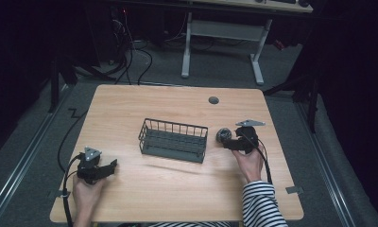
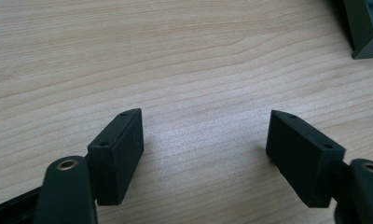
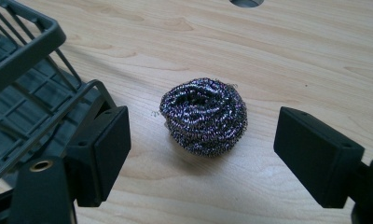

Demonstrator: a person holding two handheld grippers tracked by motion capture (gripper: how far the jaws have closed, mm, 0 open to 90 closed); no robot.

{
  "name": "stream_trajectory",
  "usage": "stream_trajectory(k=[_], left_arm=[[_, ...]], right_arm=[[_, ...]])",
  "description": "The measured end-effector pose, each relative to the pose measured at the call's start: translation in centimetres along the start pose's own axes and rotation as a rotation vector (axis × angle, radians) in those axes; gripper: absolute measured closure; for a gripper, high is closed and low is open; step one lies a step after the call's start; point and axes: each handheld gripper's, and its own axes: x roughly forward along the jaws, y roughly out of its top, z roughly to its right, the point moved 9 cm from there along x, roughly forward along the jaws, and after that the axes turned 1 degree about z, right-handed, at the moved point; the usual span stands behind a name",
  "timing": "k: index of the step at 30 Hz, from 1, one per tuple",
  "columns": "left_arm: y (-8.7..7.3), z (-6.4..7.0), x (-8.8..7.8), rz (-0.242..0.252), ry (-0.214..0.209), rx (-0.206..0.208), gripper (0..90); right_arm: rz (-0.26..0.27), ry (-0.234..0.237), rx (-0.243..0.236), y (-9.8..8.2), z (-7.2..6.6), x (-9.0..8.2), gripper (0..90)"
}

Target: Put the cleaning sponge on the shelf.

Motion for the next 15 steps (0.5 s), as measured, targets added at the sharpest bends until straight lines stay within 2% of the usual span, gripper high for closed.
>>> stream_trajectory(k=[9,15], left_arm=[[0.0,0.0,0.0,0.0,-0.001,0.0,27.8],[0.0,0.0,0.0,0.0,-0.002,0.0,27.8]], right_arm=[[-0.038,0.001,0.004,0.2,-0.2,2.0,17.5],[-0.075,-0.018,-0.026,0.3,-0.5,3.2,17.4]])
